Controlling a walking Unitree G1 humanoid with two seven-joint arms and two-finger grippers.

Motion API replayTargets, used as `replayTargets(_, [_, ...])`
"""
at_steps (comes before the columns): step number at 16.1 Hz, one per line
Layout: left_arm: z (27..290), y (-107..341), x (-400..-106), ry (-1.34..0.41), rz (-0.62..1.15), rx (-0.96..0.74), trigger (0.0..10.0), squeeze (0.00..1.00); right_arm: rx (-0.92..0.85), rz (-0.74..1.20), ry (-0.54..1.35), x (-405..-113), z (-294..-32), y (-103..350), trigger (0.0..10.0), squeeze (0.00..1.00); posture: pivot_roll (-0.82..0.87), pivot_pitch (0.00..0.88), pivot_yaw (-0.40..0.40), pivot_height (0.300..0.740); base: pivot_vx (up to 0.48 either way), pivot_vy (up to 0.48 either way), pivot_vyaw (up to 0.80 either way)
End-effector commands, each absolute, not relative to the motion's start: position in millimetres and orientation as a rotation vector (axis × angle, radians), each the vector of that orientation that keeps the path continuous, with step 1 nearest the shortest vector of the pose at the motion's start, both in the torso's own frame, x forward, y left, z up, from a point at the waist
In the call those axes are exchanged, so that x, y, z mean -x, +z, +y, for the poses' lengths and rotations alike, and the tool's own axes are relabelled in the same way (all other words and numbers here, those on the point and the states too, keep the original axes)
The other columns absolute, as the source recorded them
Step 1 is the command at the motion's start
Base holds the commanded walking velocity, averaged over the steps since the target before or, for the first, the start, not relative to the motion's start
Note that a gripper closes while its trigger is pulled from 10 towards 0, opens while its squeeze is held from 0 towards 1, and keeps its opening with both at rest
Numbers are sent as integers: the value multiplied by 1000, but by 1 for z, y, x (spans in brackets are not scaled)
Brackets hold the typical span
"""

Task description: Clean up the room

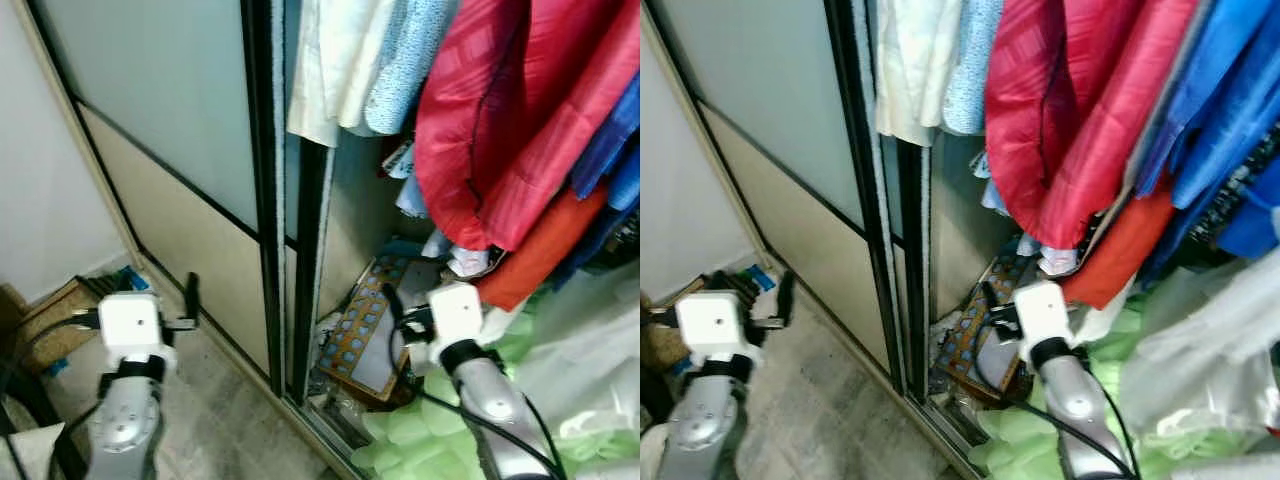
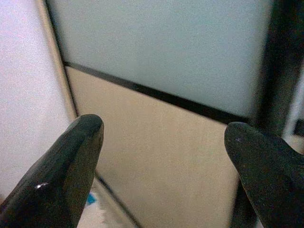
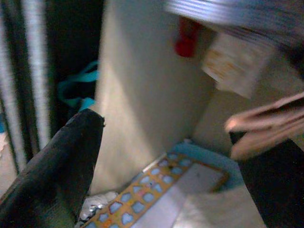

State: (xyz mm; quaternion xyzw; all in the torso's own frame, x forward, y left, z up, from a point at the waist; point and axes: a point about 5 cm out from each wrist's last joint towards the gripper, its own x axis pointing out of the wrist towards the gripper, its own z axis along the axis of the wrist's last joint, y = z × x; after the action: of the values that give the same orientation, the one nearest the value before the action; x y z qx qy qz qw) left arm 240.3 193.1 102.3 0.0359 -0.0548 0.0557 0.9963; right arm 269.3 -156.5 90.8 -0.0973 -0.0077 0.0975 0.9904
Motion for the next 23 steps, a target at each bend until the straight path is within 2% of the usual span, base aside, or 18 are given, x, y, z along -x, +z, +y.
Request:
replayTargets(1, [189, 99, -241, 91, -96, -54, 10000, 0, 172, -16, 168, -271, -165, 95, 10000, 0, 7, 0, -9, 740, 0, 0, 0])
replayTargets(4, [178, 96, -242, 15, -66, -27, 10000, 0, 173, 5, 89, -262, -175, 95, 10000, 0, -42, 0, 18, 740, 0, 0, 0])
replayTargets(5, [172, 92, -243, -21, -45, -12, 10000, 0, 130, 41, 64, -251, -176, 90, 10000, 0, -47, 0, -16, 740, 0, 0, 0])
replayTargets(6, [172, 90, -241, -16, -39, -10, 10000, 0, 109, 42, 78, -246, -171, 90, 10000, 0, -53, 1, -15, 740, 0, 0, 0])
replayTargets(9, [171, 83, -236, -44, 5, 13, 10000, 0, 183, 14, 72, -241, -172, 93, 10000, 0, -73, 1, 1, 740, 0, 0, 0])
replayTargets(10, [168, 84, -237, -88, 11, 15, 10000, 0, 182, 4, 45, -243, -175, 98, 10000, 0, -70, 8, 4, 740, 0, 0, 800])
replayTargets(14, [170, 98, -232, -82, -25, 30, 10000, 0, 169, 14, 40, -245, -176, 98, 10000, 0, -27, 25, -23, 740, 0, 0, 800])
replayTargets(17, [175, 93, -220, -5, -1, 37, 10000, 0, 150, 2, 65, -244, -168, 105, 10000, 0, -30, 32, -26, 740, 0, 0, 800])
replayTargets(23, [168, 94, -227, -60, 21, 55, 10000, 0, 155, 19, 52, -242, -171, 101, 10000, 0, -39, 38, -11, 740, 0, 0, 800])
